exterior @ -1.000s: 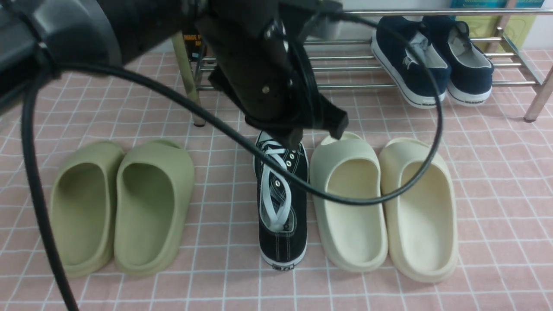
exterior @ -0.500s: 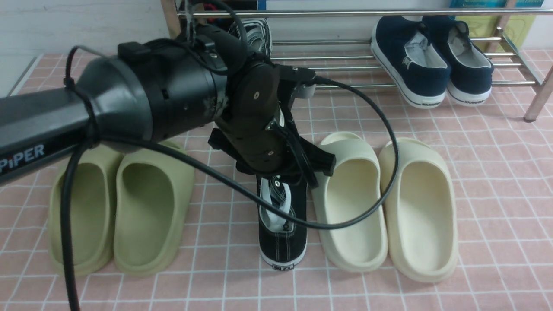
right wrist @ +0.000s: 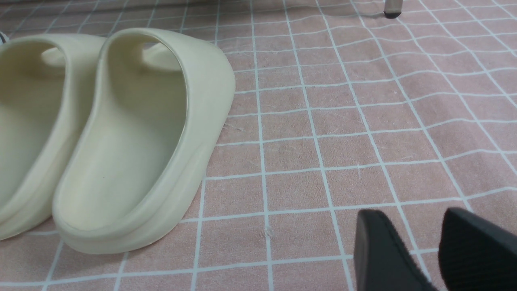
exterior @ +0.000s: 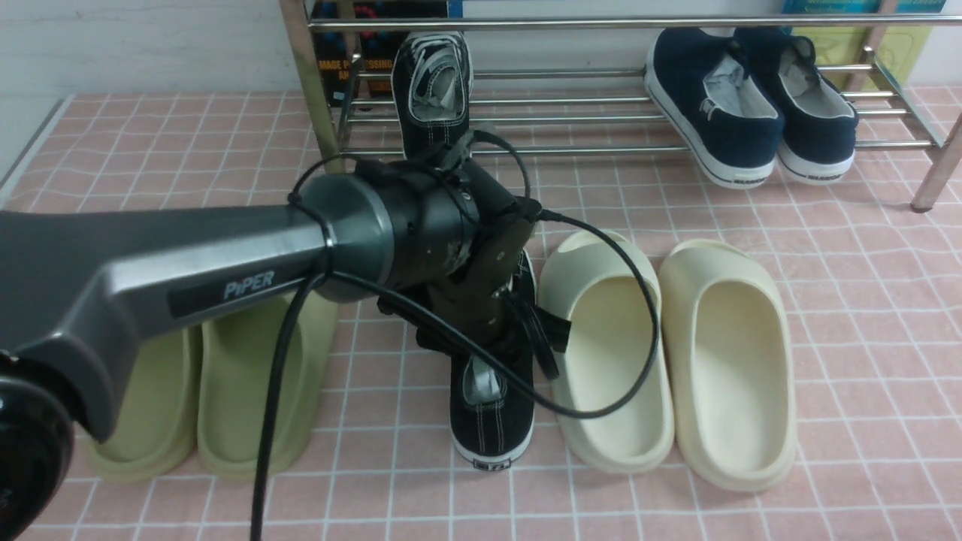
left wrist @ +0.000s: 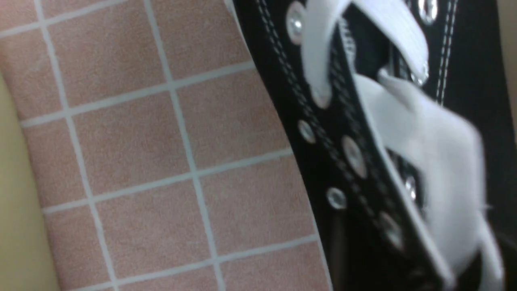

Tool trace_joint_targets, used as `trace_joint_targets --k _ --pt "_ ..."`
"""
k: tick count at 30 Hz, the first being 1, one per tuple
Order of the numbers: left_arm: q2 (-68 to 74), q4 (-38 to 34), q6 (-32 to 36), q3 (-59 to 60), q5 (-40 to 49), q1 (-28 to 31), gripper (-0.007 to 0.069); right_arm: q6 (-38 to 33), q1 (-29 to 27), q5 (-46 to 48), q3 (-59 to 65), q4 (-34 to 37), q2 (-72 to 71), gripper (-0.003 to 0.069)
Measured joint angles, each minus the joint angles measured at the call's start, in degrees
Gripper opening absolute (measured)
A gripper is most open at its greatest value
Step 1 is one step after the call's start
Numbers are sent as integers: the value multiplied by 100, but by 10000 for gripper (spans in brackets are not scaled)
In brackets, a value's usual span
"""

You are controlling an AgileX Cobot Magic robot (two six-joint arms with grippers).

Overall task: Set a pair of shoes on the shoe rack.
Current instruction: Use the left arm to grab the shoe closest to it, then use the left arm to put a shoe into the shoe rack

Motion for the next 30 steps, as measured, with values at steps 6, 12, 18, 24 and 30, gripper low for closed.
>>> trace_joint_targets --k 6,12,18,24,30 --pt "-18 238 -491 -55 62 -6 63 0 0 0 0 0 0 237" --pt "-139 232 -183 -809 874 -6 62 0 0 0 0 0 0 237" --pt "-134 169 215 -1832 1584 -1 62 0 0 0 0 0 0 237" --pt "350 -71 247 -3019 1981 -7 62 0 0 0 0 0 0 237" --pt "838 -335 215 -3811 2138 -44 62 0 0 0 0 0 0 237"
